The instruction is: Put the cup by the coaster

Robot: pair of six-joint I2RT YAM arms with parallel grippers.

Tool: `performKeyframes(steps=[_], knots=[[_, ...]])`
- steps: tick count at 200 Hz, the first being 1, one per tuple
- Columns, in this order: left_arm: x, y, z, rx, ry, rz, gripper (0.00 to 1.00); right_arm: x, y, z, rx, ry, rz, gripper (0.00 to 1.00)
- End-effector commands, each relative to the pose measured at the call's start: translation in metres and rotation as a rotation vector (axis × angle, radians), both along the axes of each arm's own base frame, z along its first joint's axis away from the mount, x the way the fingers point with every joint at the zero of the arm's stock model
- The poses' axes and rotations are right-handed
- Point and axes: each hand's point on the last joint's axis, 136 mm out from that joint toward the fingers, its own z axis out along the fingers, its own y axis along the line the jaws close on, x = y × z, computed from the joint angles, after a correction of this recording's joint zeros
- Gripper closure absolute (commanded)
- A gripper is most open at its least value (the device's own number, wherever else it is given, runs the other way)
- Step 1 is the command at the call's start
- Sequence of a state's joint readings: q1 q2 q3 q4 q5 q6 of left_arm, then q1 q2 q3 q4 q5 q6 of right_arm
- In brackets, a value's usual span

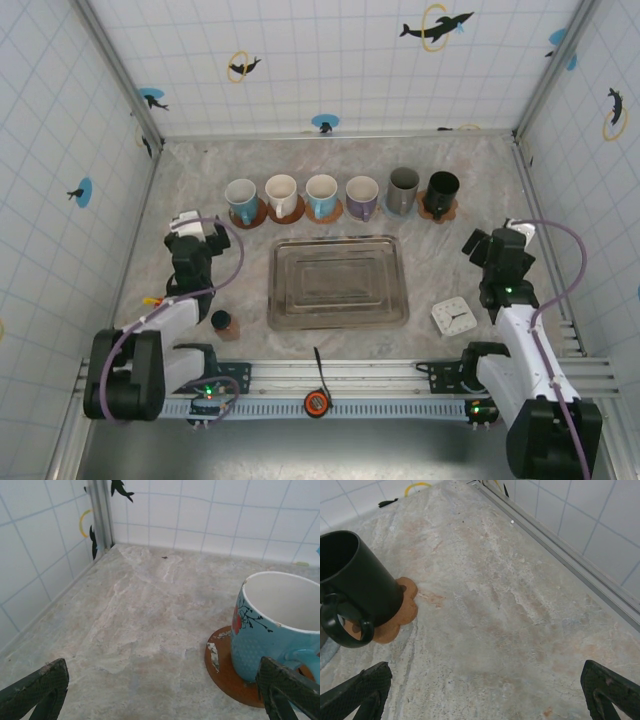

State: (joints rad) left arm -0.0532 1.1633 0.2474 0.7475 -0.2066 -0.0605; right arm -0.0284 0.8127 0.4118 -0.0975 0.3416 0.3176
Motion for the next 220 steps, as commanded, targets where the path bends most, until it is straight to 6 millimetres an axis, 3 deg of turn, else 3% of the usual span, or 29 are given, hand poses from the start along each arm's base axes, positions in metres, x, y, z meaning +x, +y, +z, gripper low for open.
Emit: performKeyframes(steps=[1, 63, 159, 220], knots=[[0.010, -0.008, 0.017, 0.022, -0.084, -0.063, 0.03, 0.009, -0.006, 0.020, -0.037, -0.063, -0.012, 0.00], [0.011, -0.002, 0.009, 0.006, -0.121, -0.089, 0.03, 0.014, -0.008, 0.015, -0.052, -0.054, -0.018, 0.00], [0.013, -0.013, -0.002, 0.002, -0.187, -0.215, 0.03, 0.024, -0.006, 0.011, -0.073, -0.054, 0.009, 0.00], [0.023, -0.011, -0.009, 0.000, -0.129, -0.213, 0.03, 0.029, -0.006, 0.009, -0.084, -0.097, 0.017, 0.00]])
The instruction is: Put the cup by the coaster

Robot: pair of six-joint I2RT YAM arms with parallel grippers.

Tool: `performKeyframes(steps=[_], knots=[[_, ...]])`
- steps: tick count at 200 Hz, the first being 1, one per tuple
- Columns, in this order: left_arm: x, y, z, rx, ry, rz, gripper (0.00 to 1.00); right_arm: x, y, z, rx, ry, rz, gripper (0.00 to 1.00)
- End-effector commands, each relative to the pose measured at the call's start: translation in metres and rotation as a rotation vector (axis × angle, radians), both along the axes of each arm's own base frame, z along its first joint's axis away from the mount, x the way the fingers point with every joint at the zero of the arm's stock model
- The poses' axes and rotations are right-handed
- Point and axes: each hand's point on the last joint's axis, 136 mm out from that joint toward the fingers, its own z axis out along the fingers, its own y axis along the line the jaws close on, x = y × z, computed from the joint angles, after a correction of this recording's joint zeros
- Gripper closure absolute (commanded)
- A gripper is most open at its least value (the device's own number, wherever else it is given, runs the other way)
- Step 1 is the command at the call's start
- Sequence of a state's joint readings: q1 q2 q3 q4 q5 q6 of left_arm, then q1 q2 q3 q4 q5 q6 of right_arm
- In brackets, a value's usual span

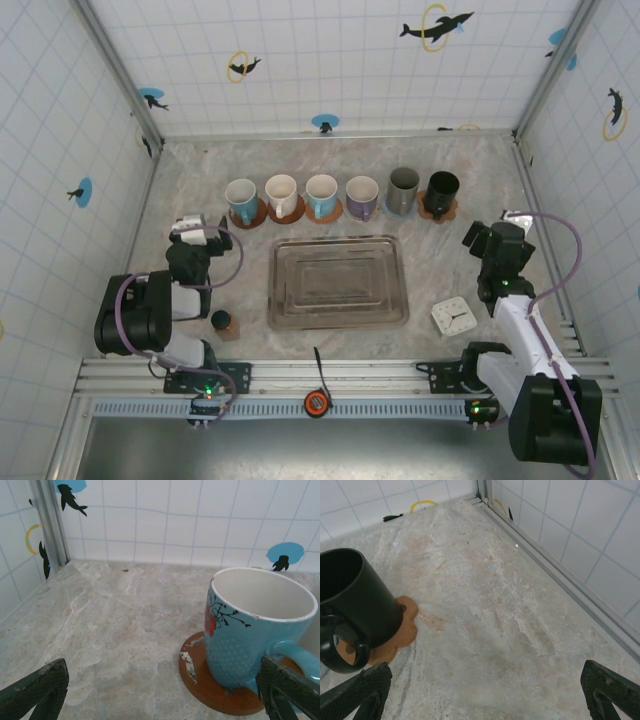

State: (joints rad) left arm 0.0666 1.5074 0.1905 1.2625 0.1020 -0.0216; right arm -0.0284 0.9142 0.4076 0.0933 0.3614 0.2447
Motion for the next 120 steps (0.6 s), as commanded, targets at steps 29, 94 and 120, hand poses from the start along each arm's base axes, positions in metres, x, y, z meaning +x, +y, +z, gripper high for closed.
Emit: performKeyframes(steps=[29, 94, 120], knots=[[0.006, -0.001, 0.008, 0.022, -0.021, -0.020, 0.03, 0.010, 0.001, -0.004, -0.013, -0.070, 0.018, 0.00], [0.006, -0.002, 0.007, 0.025, -0.016, -0.017, 0.02, 0.011, -0.001, -0.001, -0.077, -0.153, 0.005, 0.00], [0.007, -0.002, 0.006, 0.027, -0.013, -0.016, 0.03, 0.020, 0.012, -0.004, -0.101, -0.171, 0.050, 0.00]])
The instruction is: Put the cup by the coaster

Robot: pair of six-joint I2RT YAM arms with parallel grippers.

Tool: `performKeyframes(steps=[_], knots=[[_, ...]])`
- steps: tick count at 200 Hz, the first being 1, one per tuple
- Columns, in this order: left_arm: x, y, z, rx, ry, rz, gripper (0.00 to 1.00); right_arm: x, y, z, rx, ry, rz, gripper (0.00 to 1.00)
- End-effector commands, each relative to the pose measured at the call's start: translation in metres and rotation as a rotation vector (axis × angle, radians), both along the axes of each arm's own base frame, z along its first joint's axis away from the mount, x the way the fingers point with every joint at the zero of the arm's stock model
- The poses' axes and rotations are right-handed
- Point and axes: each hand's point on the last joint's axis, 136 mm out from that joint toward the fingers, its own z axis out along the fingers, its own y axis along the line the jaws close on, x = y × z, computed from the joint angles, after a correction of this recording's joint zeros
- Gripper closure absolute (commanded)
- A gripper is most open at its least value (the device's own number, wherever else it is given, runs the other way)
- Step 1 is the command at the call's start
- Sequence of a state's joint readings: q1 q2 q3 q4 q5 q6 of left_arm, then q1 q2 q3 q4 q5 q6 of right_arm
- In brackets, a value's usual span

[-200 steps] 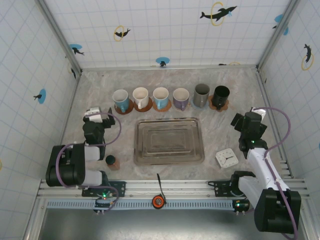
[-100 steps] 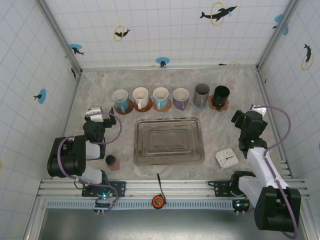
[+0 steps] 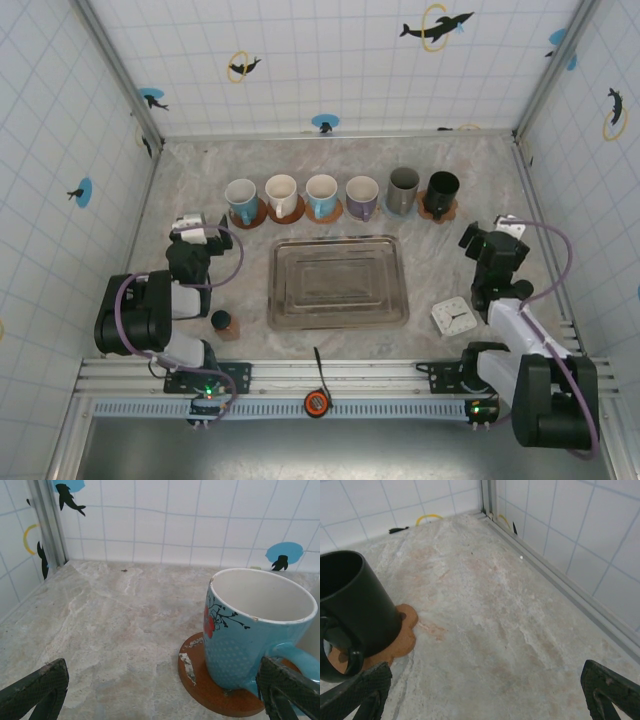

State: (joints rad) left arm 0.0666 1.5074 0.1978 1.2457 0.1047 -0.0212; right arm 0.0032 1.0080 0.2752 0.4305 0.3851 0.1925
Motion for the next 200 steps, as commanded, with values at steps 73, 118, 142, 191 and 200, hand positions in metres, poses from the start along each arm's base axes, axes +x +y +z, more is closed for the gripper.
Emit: performKeyframes(steps=[73, 118, 142, 191, 200], knots=[[0.006, -0.001, 0.008, 0.028, -0.022, -0.011, 0.03, 0.057, 0.036, 0.010, -0.188, -0.073, 0.092, 0.00], [0.006, -0.001, 0.007, 0.028, -0.021, -0.010, 0.03, 0.057, 0.028, 0.000, -0.138, -0.103, 0.082, 0.00], [0.006, -0.002, 0.007, 0.028, -0.020, -0.010, 0.03, 0.054, 0.025, -0.002, -0.105, -0.185, 0.107, 0.00], [0.006, -0.001, 0.007, 0.027, -0.021, -0.009, 0.03, 0.060, 0.024, -0.008, -0.080, -0.125, 0.122, 0.00], [0.006, -0.002, 0.008, 0.027, -0.022, -0.012, 0.03, 0.059, 0.024, -0.008, -0.081, -0.128, 0.122, 0.00]])
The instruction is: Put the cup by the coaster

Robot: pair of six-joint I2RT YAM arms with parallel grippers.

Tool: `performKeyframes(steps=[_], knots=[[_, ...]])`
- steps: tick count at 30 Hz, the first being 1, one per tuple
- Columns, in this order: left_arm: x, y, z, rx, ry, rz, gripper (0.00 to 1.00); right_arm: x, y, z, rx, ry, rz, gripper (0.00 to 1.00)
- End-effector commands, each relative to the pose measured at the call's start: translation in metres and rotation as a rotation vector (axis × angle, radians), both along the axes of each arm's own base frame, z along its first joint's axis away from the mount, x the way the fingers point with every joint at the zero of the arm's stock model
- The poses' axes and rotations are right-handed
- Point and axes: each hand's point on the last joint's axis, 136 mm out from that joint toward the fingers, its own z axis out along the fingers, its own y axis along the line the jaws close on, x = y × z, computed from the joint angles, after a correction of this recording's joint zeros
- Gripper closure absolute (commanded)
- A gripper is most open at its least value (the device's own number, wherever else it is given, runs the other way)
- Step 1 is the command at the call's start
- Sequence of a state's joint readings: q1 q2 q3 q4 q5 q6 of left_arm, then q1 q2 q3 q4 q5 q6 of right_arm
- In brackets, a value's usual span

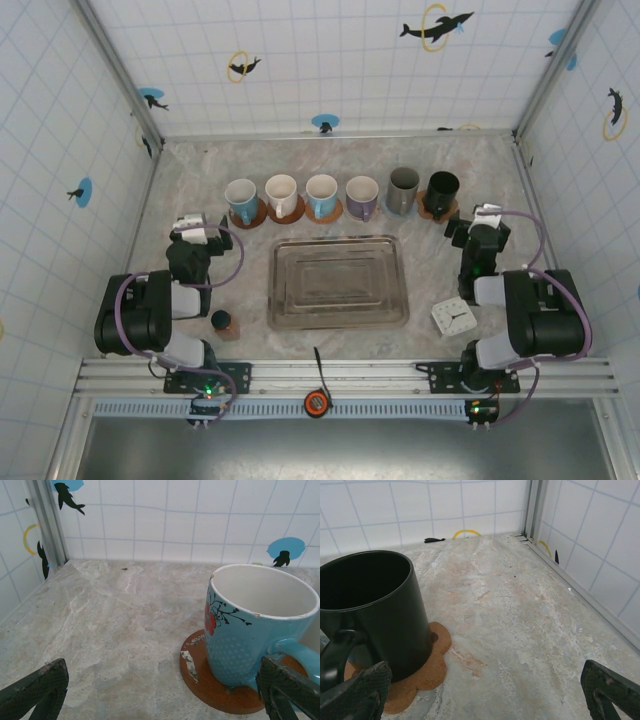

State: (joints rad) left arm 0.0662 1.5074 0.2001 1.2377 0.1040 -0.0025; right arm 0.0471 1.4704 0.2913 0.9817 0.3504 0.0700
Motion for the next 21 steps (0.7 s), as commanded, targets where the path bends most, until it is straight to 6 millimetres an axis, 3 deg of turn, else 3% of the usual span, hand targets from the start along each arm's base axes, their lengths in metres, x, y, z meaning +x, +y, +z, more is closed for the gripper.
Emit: performKeyframes(steps=[1, 21], knots=[[0.0053, -0.0021, 0.0082, 0.010, -0.025, -0.010, 0.03, 0.0063, 0.0017, 0.0136, 0.018, -0.058, 0.010, 0.00], [0.0076, -0.0020, 0.0069, 0.020, -0.014, 0.005, 0.02, 0.0067, 0.0021, 0.0133, 0.017, -0.051, 0.011, 0.00]])
